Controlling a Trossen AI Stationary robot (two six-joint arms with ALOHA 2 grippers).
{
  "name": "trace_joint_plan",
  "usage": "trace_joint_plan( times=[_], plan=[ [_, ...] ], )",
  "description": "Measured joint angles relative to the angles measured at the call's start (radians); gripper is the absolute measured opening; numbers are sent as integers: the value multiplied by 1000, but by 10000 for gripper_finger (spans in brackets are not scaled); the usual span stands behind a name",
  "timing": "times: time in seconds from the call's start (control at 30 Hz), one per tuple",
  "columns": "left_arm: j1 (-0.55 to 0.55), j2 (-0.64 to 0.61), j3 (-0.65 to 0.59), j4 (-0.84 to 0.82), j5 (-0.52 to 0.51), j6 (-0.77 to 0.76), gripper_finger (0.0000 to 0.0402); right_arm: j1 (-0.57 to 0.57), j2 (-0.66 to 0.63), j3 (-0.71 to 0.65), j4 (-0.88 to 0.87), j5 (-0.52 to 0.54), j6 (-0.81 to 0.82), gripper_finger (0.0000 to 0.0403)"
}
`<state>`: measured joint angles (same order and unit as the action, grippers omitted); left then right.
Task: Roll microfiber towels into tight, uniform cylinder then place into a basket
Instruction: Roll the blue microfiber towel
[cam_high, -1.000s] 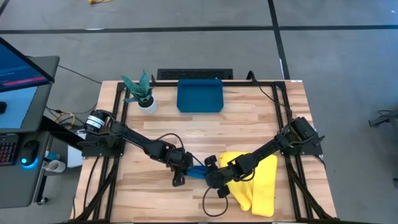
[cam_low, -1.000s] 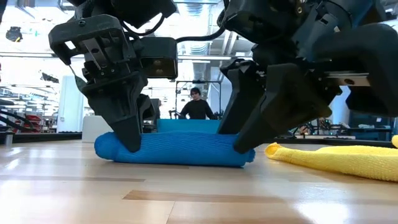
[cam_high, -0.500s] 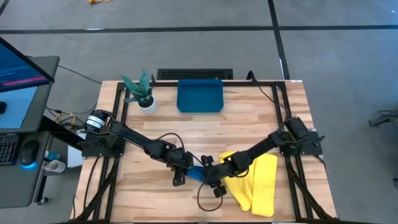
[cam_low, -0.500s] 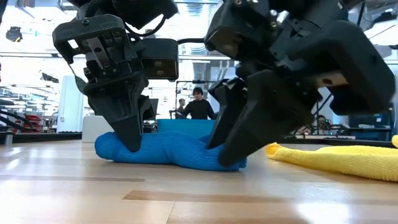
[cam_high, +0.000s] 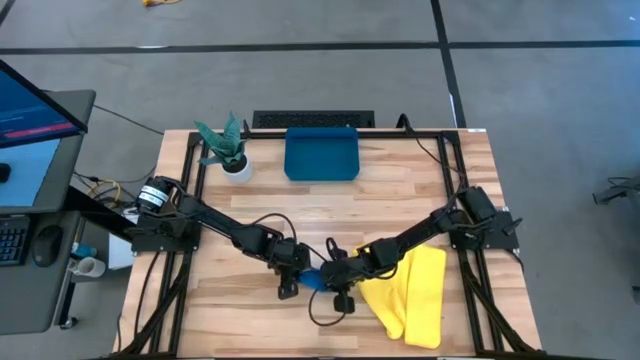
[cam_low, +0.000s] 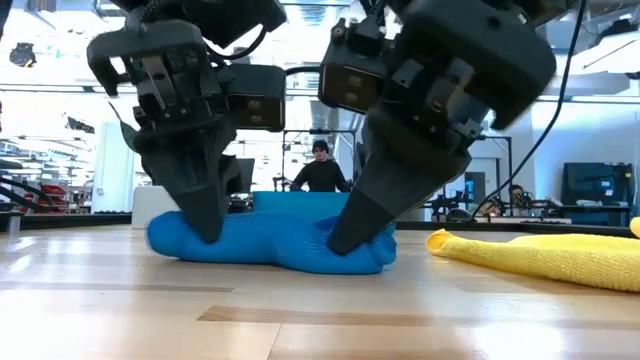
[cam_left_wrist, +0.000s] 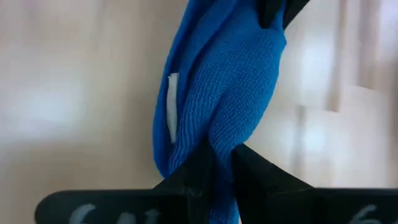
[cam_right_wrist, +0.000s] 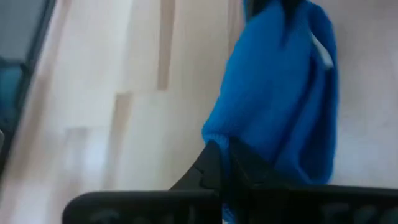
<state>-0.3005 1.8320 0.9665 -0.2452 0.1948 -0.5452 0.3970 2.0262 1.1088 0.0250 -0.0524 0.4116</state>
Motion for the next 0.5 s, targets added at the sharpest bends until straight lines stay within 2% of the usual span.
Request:
trace_joint_plan(
  times=[0.2, 0.5],
  plan=[
    [-21, 1, 0, 14, 124, -89, 34, 27, 3, 0, 42, 5, 162, 32],
    [-30, 2, 0, 12, 154, -99, 34, 33, -8, -3, 80, -1, 212, 19]
  ],
)
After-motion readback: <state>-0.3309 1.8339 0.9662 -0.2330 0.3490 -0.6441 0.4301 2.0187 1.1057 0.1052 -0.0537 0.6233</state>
